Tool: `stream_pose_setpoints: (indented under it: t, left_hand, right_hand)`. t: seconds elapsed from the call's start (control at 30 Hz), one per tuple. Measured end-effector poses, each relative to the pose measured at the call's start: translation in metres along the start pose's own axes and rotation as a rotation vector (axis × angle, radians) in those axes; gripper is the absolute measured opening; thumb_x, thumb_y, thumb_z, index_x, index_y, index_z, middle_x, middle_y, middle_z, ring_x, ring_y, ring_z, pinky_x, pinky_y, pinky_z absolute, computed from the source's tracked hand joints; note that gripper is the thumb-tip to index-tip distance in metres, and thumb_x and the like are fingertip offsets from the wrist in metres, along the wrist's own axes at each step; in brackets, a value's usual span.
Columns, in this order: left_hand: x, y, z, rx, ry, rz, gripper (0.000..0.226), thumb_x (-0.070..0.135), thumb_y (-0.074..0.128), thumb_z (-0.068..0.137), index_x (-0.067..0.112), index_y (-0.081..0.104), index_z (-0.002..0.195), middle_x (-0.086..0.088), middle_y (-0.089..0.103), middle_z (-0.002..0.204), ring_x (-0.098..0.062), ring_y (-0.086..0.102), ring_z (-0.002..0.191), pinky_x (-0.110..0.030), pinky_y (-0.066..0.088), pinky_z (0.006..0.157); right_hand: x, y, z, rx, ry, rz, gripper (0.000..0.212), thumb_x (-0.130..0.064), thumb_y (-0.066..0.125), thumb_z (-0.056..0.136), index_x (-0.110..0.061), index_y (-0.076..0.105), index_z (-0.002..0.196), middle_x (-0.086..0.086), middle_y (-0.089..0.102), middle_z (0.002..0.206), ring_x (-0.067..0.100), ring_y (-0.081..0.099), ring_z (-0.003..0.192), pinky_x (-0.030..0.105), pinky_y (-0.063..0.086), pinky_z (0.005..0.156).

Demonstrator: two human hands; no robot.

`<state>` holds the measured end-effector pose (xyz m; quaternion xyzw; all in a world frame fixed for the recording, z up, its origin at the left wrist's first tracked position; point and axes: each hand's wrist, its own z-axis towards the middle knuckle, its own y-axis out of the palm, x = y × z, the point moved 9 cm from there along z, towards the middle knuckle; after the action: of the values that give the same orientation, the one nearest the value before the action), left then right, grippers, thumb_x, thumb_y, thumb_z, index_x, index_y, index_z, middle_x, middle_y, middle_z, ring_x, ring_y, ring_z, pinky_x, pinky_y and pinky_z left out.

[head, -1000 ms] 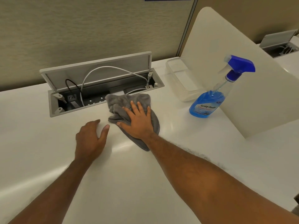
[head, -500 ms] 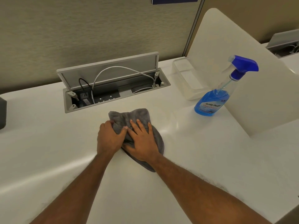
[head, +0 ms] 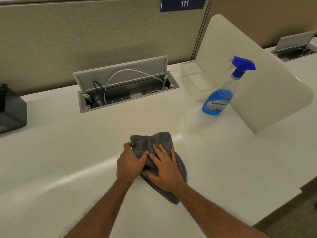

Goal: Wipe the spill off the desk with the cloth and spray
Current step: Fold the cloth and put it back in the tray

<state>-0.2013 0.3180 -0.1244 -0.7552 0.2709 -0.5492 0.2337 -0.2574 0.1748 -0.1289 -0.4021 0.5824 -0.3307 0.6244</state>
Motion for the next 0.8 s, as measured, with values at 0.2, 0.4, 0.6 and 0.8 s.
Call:
stream_pose_setpoints:
  t: [0.2,0.4,0.6,0.8]
  left_hand:
    - [-0.012,-0.002,-0.002,-0.034,-0.127,-0.053,0.089,0.063,0.069,0.078,0.012,0.034,0.142,-0.006,0.066,0.115,-0.029,0.065,0.107,-0.045,0.052,0.094]
    - [0.003,-0.006,0.026,-0.102,-0.131,0.109,0.066,0.061,0.064,0.082,0.013,0.056,0.126,-0.007,0.066,0.121,-0.030,0.062,0.111,-0.040,0.050,0.091]
    - [0.031,-0.008,0.034,-0.148,0.054,-0.011,0.025,0.032,0.071,0.084,0.010,0.061,0.093,-0.005,0.066,0.089,-0.024,0.061,0.086,-0.031,0.045,0.067]
    - [0.079,-0.020,0.002,-0.267,0.216,-0.298,0.024,0.013,0.065,0.090,0.013,0.056,0.113,-0.003,0.064,0.103,-0.018,0.062,0.094,-0.022,0.047,0.070]
  right_hand:
    - [0.039,-0.049,-0.023,0.257,0.198,0.209,0.050,-0.048,0.060,0.089,-0.021,0.059,0.131,0.000,0.051,0.139,0.016,0.047,0.127,0.037,0.038,0.110]
    - [0.083,-0.060,-0.013,0.136,0.417,0.270,0.054,-0.039,0.069,0.090,-0.016,0.053,0.136,0.005,0.056,0.131,0.022,0.051,0.122,0.041,0.042,0.106]
    - [0.097,-0.064,-0.004,0.085,0.491,0.470,0.061,-0.038,0.076,0.084,-0.019,0.051,0.136,0.002,0.058,0.124,0.017,0.055,0.112,0.034,0.048,0.099]
    - [0.108,-0.068,0.000,-0.003,0.603,0.893,0.082,-0.037,0.084,0.075,-0.020,0.042,0.143,0.007,0.057,0.133,0.020,0.056,0.119,0.026,0.045,0.090]
